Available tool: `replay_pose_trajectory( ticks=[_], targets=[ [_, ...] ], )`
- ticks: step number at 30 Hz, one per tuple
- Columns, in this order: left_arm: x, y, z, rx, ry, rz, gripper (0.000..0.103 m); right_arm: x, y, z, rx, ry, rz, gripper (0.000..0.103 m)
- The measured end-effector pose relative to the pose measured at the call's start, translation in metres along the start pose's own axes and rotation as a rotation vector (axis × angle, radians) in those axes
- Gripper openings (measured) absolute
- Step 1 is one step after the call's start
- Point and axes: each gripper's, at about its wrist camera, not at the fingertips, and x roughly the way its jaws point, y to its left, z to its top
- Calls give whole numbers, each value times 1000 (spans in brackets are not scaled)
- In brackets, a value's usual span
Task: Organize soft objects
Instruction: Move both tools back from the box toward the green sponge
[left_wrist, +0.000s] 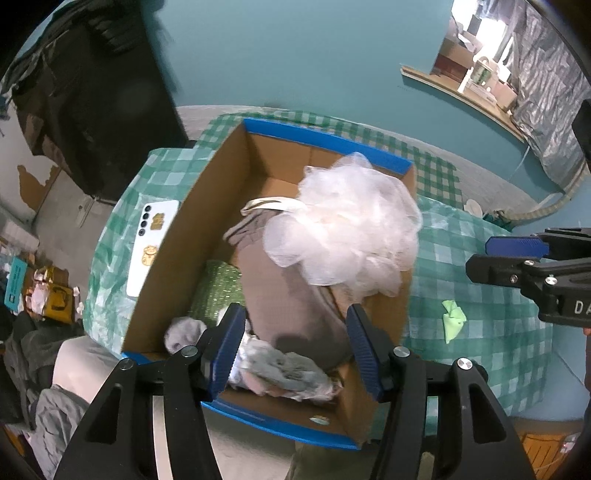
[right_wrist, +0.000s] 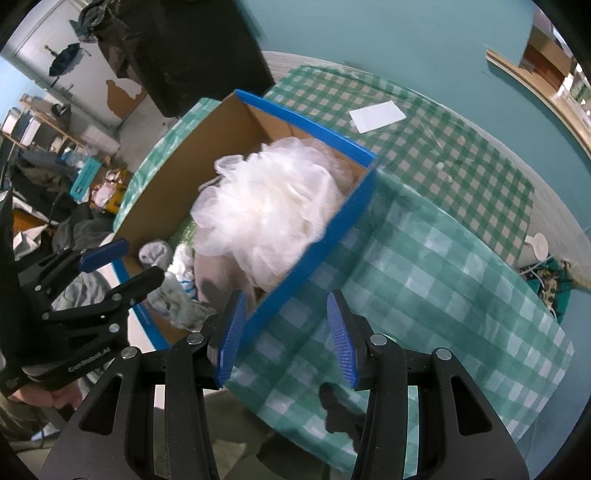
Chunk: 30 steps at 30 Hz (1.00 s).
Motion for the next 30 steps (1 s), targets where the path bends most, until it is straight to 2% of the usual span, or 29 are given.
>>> replay_pose_trajectory(
  ticks=[15, 30],
  targets=[
    [0, -59, -7, 65, 18, -34, 58, -6, -63, -29, 59, 31, -39, 45],
    [4, -108, -30, 89, 59, -63, 58, 7, -92, -54, 58, 98, -27, 45]
  ],
)
